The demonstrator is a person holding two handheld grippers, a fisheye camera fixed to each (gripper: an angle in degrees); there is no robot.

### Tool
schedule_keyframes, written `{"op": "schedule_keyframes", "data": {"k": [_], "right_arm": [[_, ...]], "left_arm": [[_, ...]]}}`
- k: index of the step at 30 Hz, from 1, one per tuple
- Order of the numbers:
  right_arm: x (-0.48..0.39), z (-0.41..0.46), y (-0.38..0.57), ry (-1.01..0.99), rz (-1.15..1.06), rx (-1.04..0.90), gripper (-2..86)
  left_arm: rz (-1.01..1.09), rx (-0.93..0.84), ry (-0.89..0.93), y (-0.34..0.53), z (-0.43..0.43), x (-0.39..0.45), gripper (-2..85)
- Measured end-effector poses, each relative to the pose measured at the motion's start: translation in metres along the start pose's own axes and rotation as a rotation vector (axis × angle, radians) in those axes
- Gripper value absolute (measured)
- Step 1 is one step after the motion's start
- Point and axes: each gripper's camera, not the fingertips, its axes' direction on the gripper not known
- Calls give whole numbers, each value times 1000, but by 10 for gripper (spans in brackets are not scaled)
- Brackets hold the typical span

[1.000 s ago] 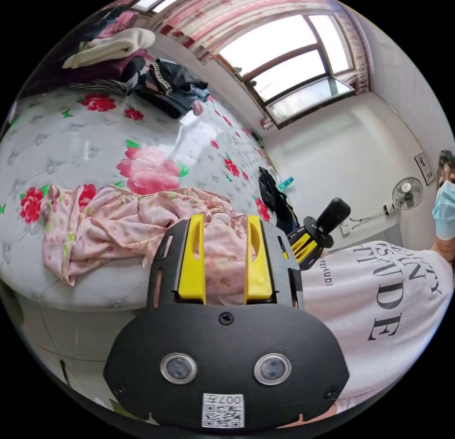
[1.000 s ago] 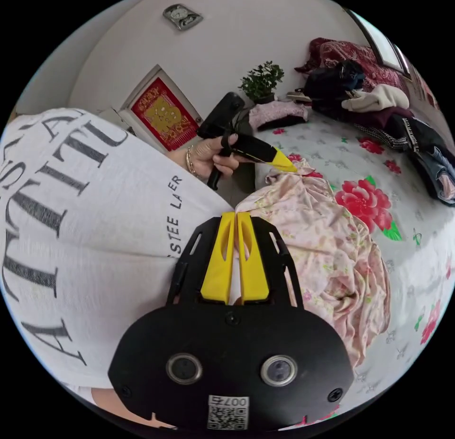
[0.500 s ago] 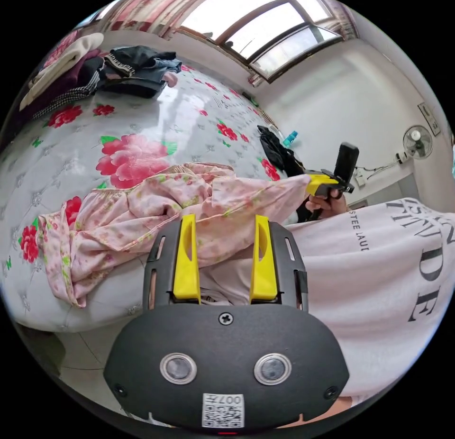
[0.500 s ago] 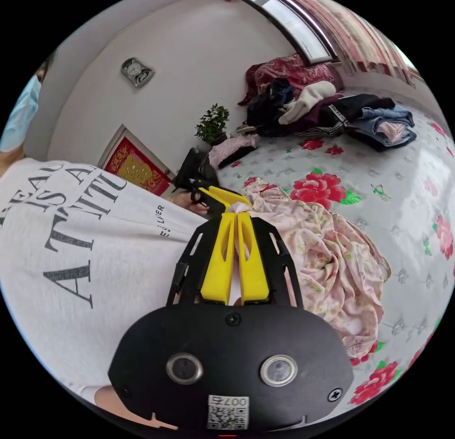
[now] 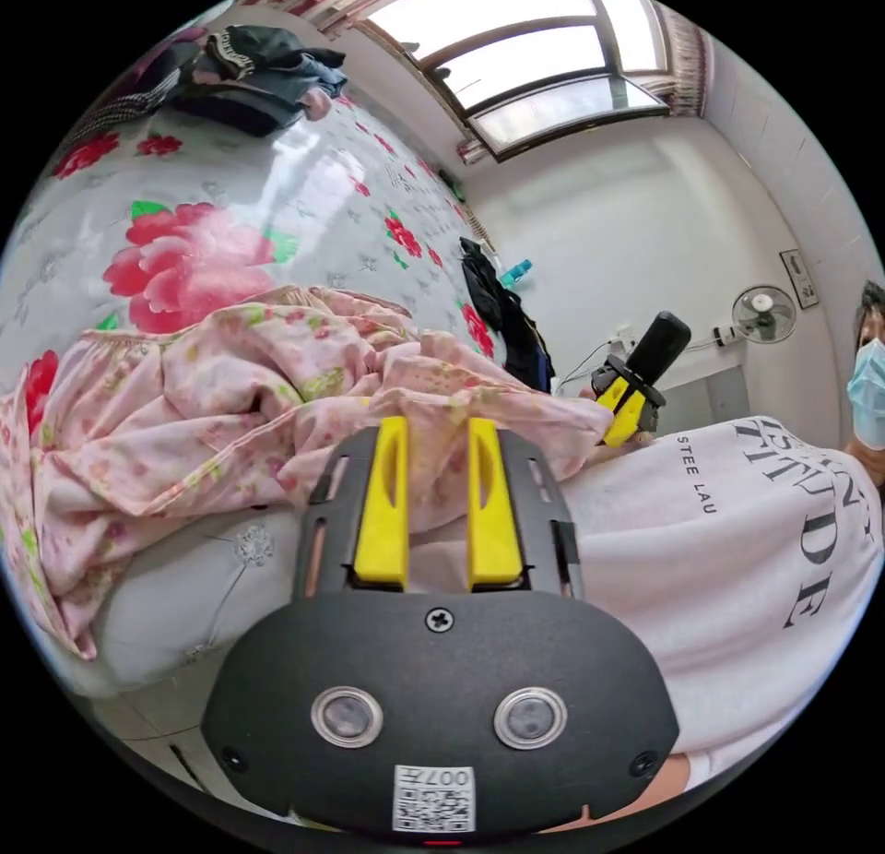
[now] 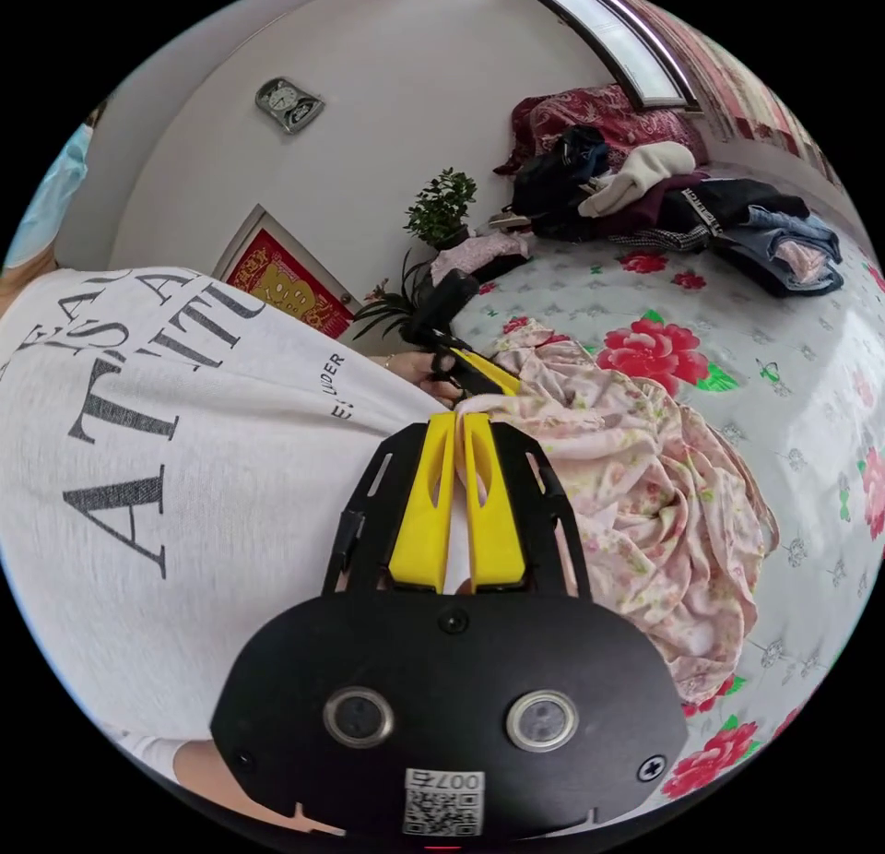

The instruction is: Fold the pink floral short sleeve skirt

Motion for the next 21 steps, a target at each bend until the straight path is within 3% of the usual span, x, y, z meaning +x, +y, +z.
{"op": "schedule_keyframes", "data": {"k": [1, 8, 12, 16, 19, 21], "right_arm": [[1, 2, -2, -3, -4, -5, 16], [70, -14, 25, 300, 257, 82, 51], [119, 21, 41, 484, 387, -80, 66], [152, 54, 45, 431, 475, -114, 69], [165, 94, 34, 449, 444, -165, 65], [189, 141, 28, 454, 437, -307, 52]], "left_arm": [[9, 13, -41, -1, -1, 6, 1], [86, 147, -39, 31, -63, 38, -9], [106, 242, -77, 50, -102, 58, -10], [75, 372, -227, 67, -138, 76, -10], [56, 484, -236, 78, -151, 82, -10], [19, 553, -222, 82, -154, 78, -10]]}}
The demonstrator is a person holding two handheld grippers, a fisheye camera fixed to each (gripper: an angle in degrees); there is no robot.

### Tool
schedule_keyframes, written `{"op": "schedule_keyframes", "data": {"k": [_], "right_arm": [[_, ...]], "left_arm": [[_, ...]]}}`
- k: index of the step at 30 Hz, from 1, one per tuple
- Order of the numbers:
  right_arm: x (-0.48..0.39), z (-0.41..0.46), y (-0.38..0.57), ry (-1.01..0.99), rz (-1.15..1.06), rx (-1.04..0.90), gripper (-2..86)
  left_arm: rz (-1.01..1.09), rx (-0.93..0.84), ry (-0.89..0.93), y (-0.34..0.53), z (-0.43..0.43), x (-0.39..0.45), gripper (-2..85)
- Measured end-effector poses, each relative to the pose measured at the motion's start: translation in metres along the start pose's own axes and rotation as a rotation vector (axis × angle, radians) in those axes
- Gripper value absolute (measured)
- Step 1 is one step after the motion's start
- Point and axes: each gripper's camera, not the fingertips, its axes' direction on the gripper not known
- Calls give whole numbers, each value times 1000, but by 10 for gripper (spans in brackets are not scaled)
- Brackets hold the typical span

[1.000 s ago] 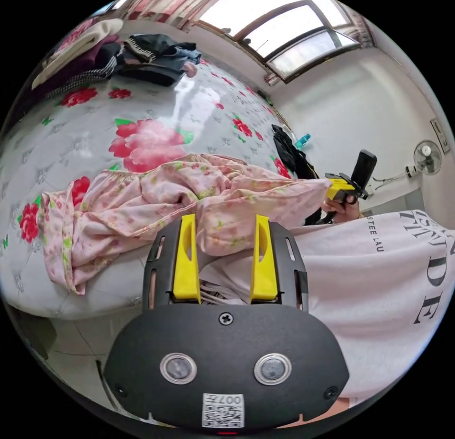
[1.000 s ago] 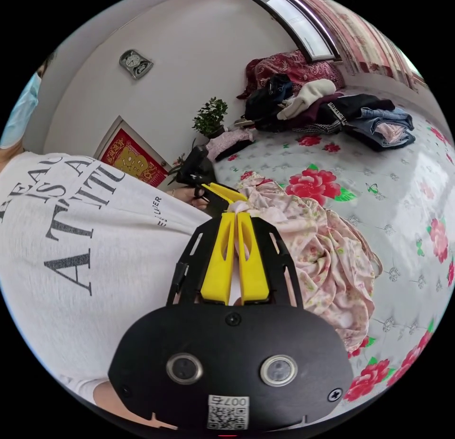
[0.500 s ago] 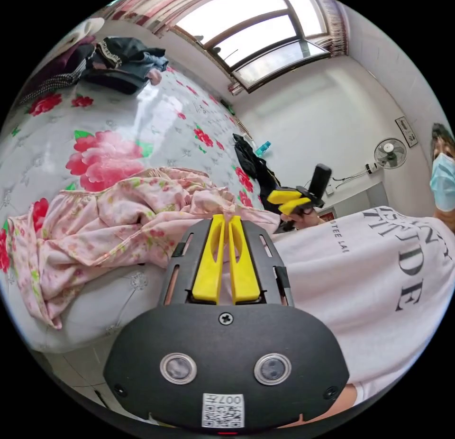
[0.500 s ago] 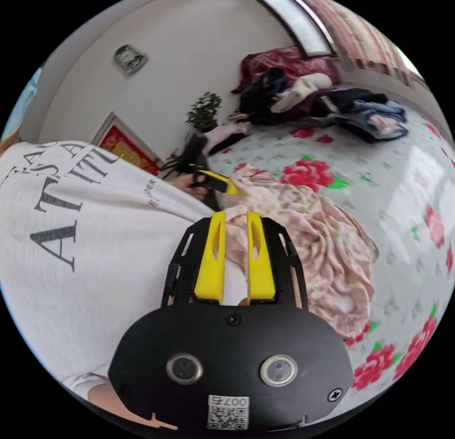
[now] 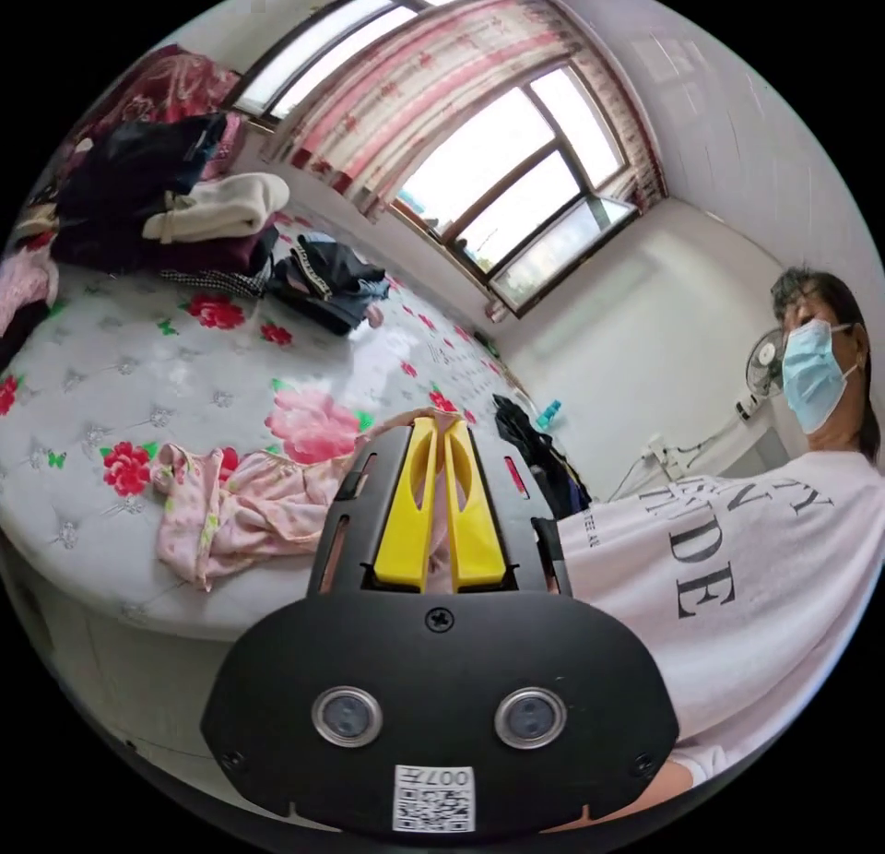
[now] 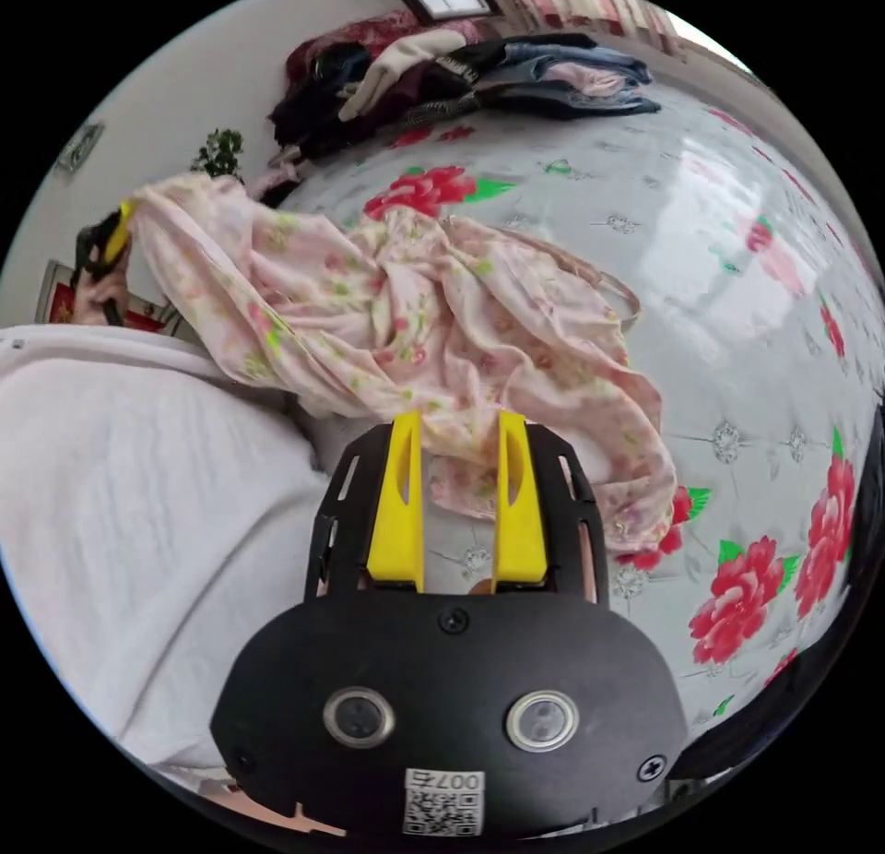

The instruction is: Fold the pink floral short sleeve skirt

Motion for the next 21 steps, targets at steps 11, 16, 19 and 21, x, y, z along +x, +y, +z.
{"op": "schedule_keyframes", "data": {"k": [11, 16, 19, 21], "right_arm": [[51, -265, -94, 149, 63, 599, -1], [-8, -475, 8, 485, 91, 1270, 1], [-42, -509, 50, 485, -32, 1299, 13], [-69, -466, 51, 453, -148, 1153, 48]], "left_arm": [[195, 247, 108, -136, 10, 80, -10], [549, 400, 92, -156, -22, 203, -10], [700, 376, 60, -129, 0, 250, -10], [744, 284, 79, -107, 37, 263, -10]]}}
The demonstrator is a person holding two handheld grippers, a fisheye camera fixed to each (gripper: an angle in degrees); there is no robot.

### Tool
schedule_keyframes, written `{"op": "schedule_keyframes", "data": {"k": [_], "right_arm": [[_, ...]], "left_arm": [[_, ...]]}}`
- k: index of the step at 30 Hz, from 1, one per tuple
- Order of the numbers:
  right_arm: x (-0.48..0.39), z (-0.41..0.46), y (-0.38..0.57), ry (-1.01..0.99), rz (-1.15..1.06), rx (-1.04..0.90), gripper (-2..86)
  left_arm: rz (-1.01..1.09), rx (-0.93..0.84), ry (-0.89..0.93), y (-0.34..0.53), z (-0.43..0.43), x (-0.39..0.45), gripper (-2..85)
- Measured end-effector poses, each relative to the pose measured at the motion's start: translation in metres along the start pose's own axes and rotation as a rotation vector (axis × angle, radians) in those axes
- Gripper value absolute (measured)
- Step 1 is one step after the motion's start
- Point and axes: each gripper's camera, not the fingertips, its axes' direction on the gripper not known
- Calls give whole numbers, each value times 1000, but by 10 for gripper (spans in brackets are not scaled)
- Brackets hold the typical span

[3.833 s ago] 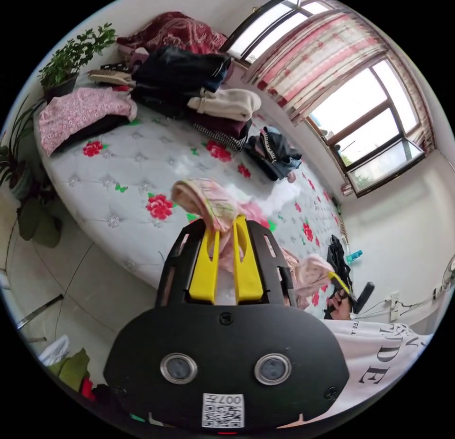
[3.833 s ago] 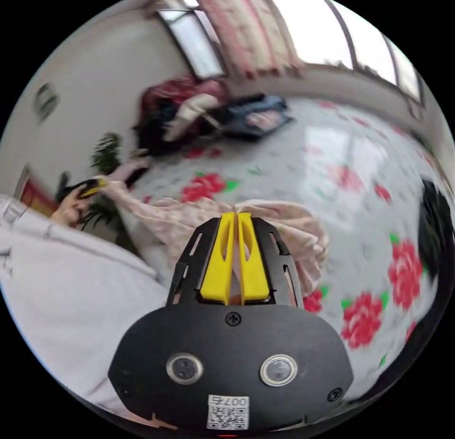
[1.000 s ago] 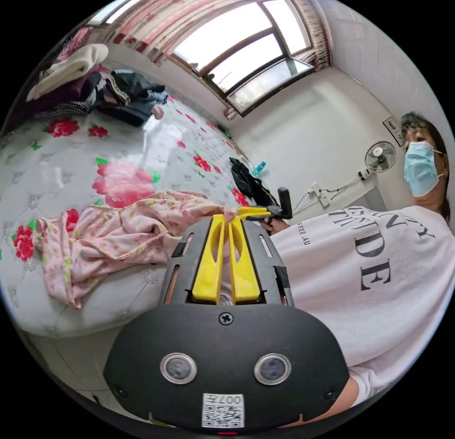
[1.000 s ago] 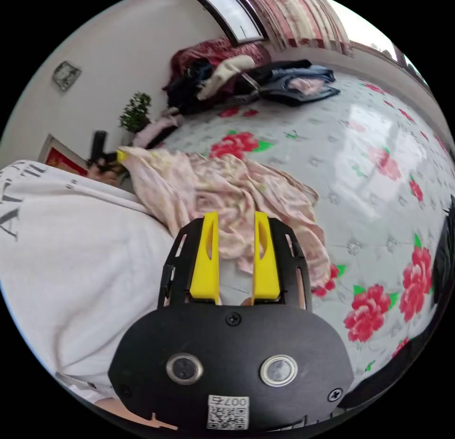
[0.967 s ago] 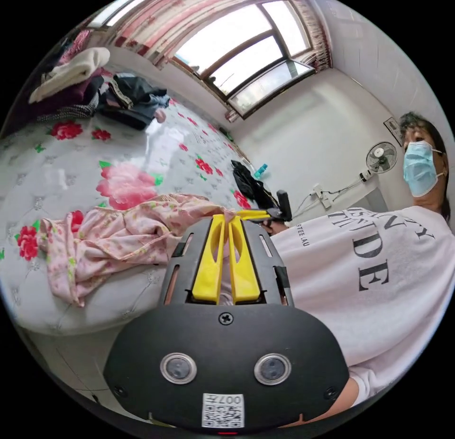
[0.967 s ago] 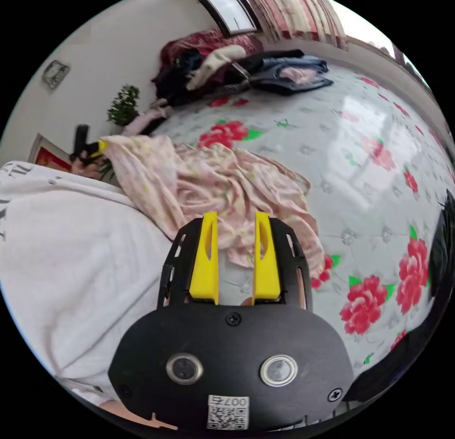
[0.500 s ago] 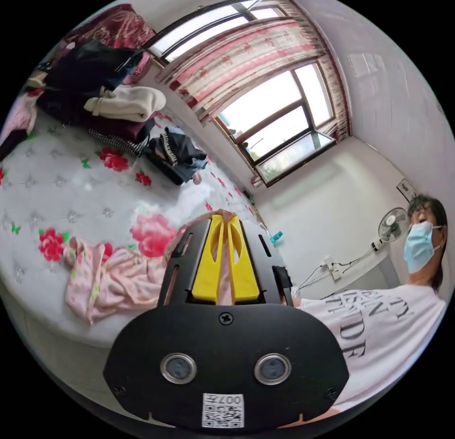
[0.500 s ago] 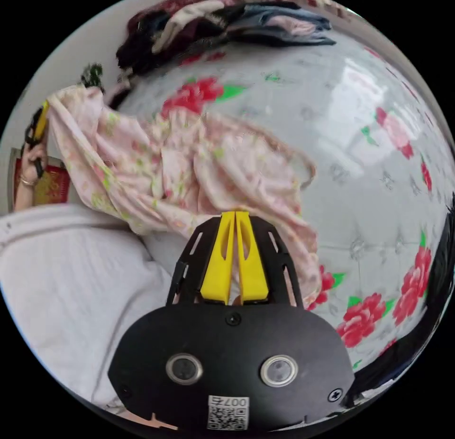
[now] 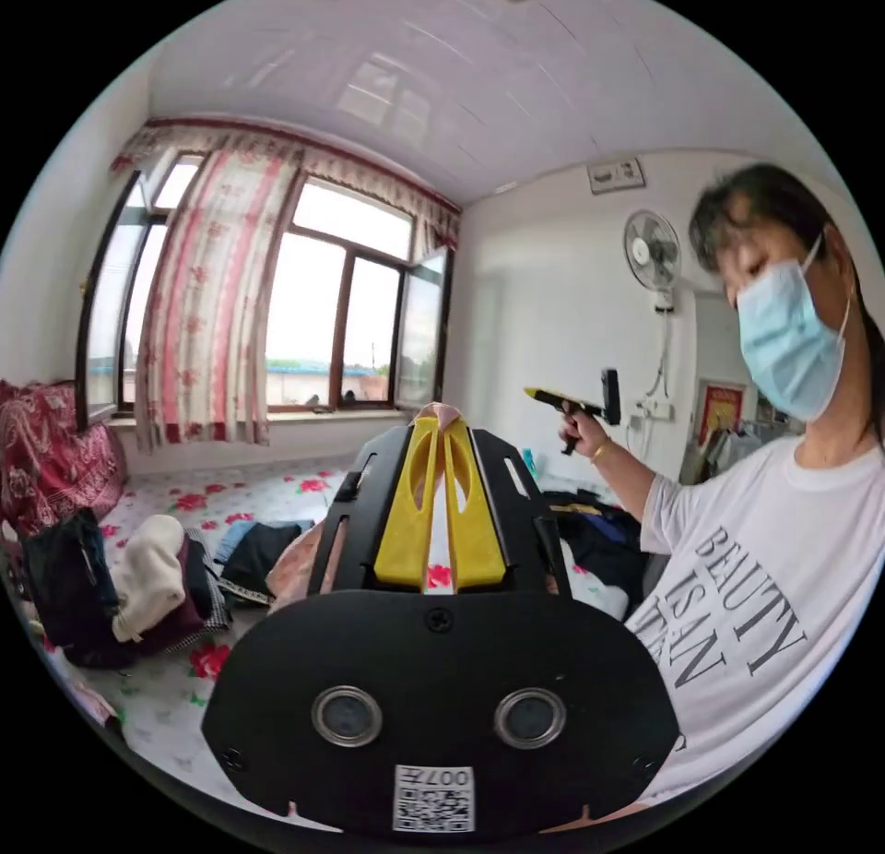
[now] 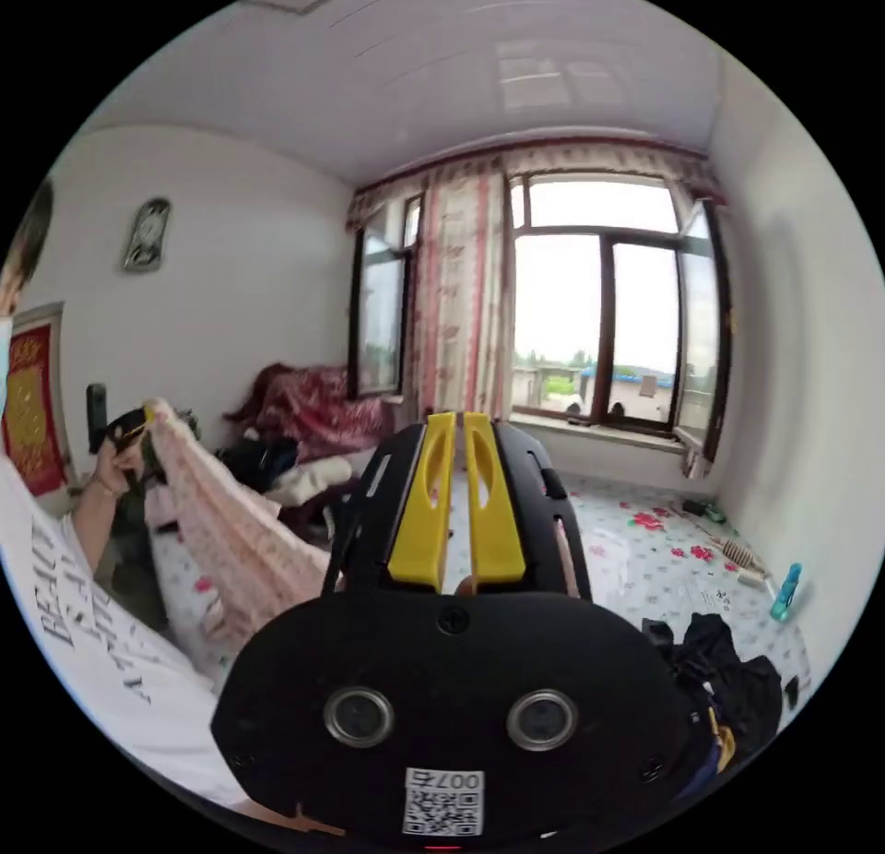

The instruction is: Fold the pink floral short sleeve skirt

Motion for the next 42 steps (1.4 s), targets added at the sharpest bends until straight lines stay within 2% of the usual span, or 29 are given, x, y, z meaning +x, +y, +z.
{"op": "schedule_keyframes", "data": {"k": [1, 3, 5, 8, 10, 12, 13, 14, 15, 18, 22, 26, 29, 33, 36, 42], "right_arm": [[-14, 5, 14, -50, -23, -15, 61], [-83, 32, 84, -339, -87, -77, 101], [-144, 55, 138, -510, -105, -175, 111], [-228, 93, 216, -670, -30, -386, 90], [-250, 112, 253, -653, 15, -528, 52], [-234, 119, 282, -483, 13, -658, 14], [-223, 115, 285, -444, 7, -668, 9], [-193, 101, 285, -324, 21, -667, 6], [-153, 81, 284, -189, 77, -654, 4], [-65, 30, 291, 31, 258, -631, 3], [-49, 34, 313, -99, 359, -699, 15], [-119, 94, 345, -305, 315, -726, 42], [-159, 145, 348, -411, 269, -782, 48], [-183, 202, 323, -409, 132, -809, 43], [-185, 242, 311, -405, 76, -844, 45], [-195, 321, 339, -502, 146, -961, 43]], "left_arm": [[0, -72, 36, 19, 28, 13, -10], [-36, -202, 83, 55, 74, 29, -9], [-79, -388, 93, 106, 128, 53, -7], [-64, -485, 177, 155, 166, 87, 4], [-86, -498, 208, 171, 174, 94, 13], [-93, -531, 188, 182, 177, 89, 25], [-101, -570, 129, 190, 178, 80, 30], [-114, -606, 74, 199, 177, 67, 32], [-124, -624, 48, 205, 176, 60, 33], [-255, -701, -59, 238, 166, 17, 38], [-453, -778, -162, 284, 156, -33, 43], [-575, -767, -183, 297, 154, -69, 46], [-581, -752, -211, 291, 153, -93, 42], [-550, -804, -278, 288, 153, -120, 11], [-609, -797, -295, 294, 150, -144, -1], [-701, -854, -298, 316, 153, -192, 2]]}}
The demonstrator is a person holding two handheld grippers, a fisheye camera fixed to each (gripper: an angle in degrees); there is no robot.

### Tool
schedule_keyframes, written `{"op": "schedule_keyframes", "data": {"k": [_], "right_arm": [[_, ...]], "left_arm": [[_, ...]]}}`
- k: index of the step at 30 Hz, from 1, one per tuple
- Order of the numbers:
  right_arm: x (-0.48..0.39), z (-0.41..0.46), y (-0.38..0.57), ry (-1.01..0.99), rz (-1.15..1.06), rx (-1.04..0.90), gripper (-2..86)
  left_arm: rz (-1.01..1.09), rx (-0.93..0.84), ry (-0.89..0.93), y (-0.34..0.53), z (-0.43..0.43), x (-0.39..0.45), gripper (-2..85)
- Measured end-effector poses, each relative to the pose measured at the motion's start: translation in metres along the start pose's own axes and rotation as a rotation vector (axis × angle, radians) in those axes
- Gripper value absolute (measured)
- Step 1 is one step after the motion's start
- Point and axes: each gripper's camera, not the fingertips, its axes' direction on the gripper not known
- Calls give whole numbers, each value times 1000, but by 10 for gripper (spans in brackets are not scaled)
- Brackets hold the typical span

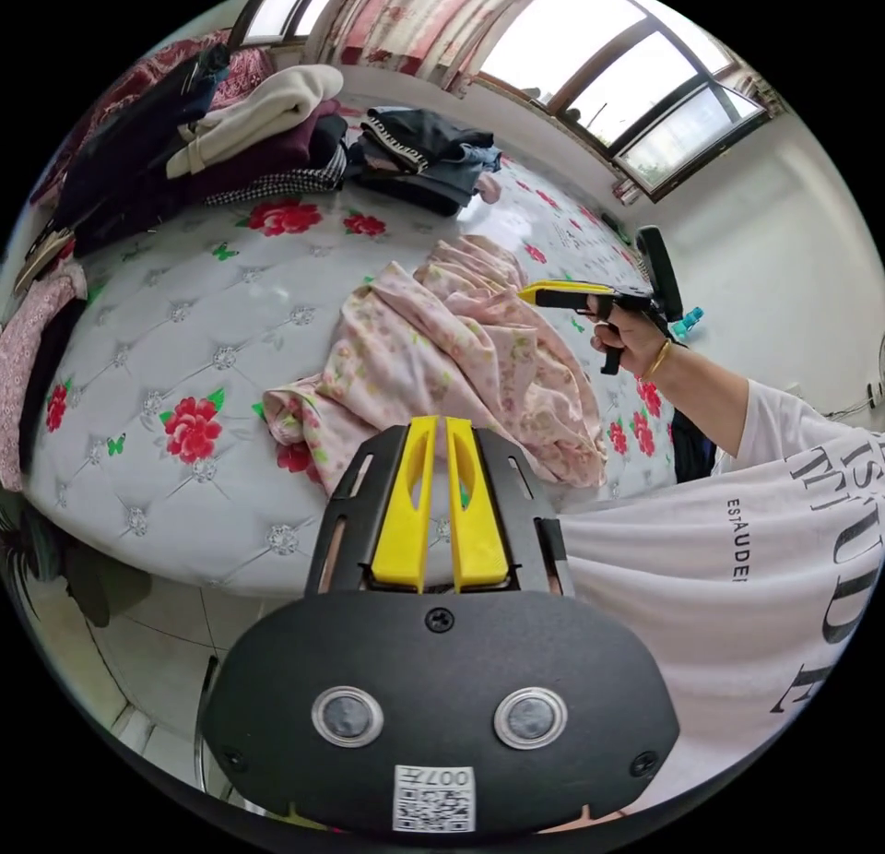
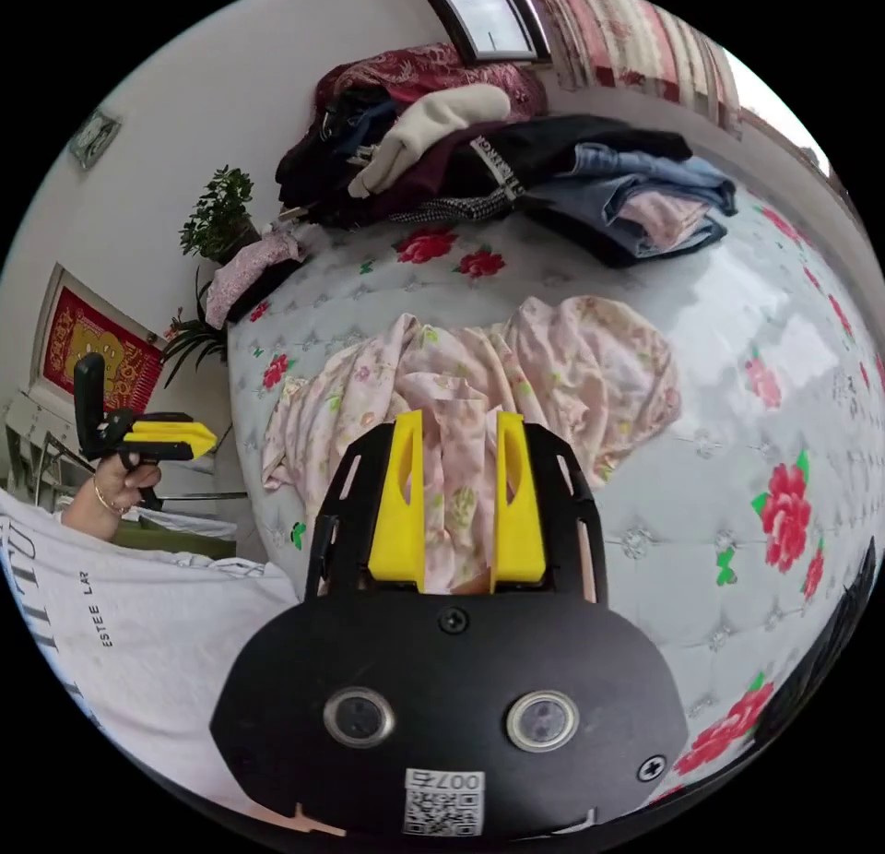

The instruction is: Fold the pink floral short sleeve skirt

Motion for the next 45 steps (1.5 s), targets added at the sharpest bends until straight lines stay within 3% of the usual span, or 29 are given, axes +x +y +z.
{"op": "schedule_keyframes", "data": {"k": [4, 6, 9, 14, 19, 22, 25, 28, 34, 40, 43, 45], "right_arm": [[1, 31, 13, -62, 16, -91, 12], [-25, 12, 44, -154, -107, -39, 4], [-63, -3, 95, -257, -254, -124, 3], [-78, -38, 146, -106, -185, -39, 23], [-34, -48, 123, -8, 2, 107, 45], [-23, -4, 91, -45, -1, 9, 53], [-33, 57, 67, -194, -25, -150, 40], [-54, 86, 63, -139, -58, -232, 12], [-33, -1, 85, -71, 87, 73, -2], [15, -130, 93, 36, 256, 374, -3], [22, -251, 76, 166, 264, 582, -4], [2, -381, 72, 284, 256, 792, -3]], "left_arm": [[-15, -41, 23, -37, 9, -31, 23], [0, -30, 18, -56, 11, -42, 31], [28, -34, 19, -93, 23, -58, 45], [92, -68, 84, -170, 60, -72, 82], [89, -106, 99, -226, 90, -82, 106], [62, -193, 106, -245, 113, -89, 107], [30, -303, 34, -243, 136, -100, 42], [-22, -237, 116, -224, 115, -117, -4], [-24, -34, 102, -160, 21, -134, -9], [28, 166, 309, -173, -48, -95, -10], [129, 264, 459, -226, -98, -32, -10], [214, 367, 558, -259, -153, 15, -10]]}}
